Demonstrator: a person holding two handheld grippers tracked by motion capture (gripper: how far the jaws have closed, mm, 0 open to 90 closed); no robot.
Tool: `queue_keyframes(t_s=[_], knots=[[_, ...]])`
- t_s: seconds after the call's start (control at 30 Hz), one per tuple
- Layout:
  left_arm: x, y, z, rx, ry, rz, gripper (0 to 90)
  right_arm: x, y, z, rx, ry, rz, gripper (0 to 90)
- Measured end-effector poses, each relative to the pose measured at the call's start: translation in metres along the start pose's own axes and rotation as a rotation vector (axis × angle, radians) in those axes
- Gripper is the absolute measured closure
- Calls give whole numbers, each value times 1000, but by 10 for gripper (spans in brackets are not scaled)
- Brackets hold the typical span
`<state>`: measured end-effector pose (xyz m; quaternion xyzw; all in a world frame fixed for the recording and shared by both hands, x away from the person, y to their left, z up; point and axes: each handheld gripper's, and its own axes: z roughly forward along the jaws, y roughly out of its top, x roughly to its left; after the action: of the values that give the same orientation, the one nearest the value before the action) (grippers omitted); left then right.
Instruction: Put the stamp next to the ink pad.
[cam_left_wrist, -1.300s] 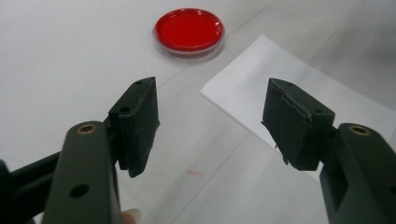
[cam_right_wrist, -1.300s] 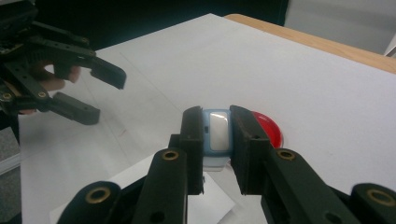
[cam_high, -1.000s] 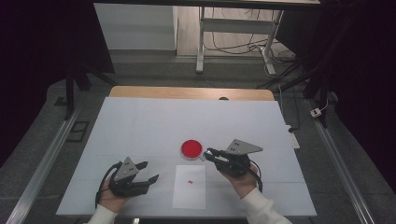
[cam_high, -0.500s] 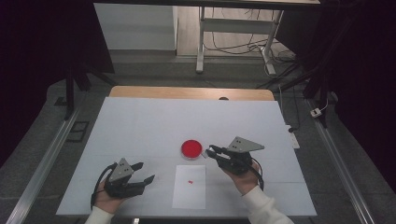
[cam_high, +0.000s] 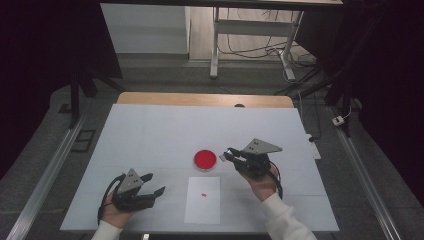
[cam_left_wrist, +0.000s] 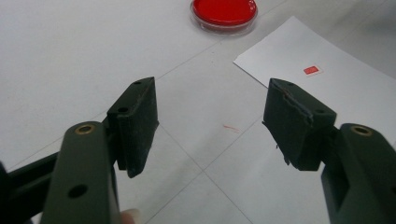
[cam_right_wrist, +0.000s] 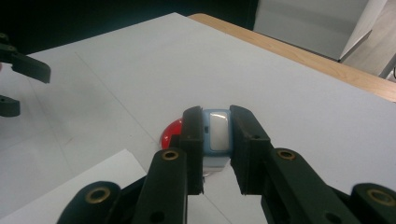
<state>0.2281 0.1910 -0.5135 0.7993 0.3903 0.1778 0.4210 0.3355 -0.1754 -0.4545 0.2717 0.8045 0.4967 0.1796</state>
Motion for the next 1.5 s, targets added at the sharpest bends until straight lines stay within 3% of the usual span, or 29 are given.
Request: queue_keyframes(t_s=[0.53,1.1,1.5], knots=[[1,-1,1,5,12,-10,351,-16,7,20,65,-38,-9,748],[1,-2,2,12,15,-9,349,-33,2,56,136,-37,9,748],[0,-2,2,14,15,-10,347,-33,-1,71,218,-38,-32,747]])
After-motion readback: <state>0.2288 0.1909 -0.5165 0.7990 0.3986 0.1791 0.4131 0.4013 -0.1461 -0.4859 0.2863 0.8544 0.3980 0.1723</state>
